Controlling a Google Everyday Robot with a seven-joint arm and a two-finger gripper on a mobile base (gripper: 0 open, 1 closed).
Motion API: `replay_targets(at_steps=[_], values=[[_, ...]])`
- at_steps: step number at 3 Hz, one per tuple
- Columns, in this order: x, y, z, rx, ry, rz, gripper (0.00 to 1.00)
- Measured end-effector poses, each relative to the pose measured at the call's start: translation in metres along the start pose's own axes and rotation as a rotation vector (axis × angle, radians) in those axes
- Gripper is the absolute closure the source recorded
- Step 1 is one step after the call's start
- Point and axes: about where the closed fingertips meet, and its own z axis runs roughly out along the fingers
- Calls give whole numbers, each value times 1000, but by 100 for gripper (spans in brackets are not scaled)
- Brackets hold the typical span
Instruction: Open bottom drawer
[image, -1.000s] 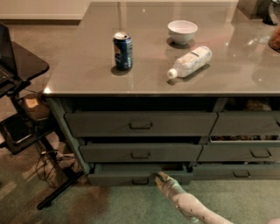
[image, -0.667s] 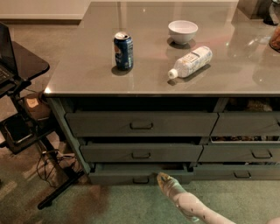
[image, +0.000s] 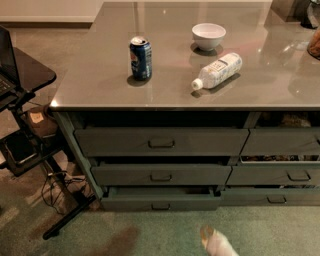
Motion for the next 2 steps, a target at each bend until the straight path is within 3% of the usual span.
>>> replay_targets(at_steps=[1, 2], values=[[8, 29, -32, -16, 3, 49, 81], [8, 29, -32, -16, 3, 49, 58]])
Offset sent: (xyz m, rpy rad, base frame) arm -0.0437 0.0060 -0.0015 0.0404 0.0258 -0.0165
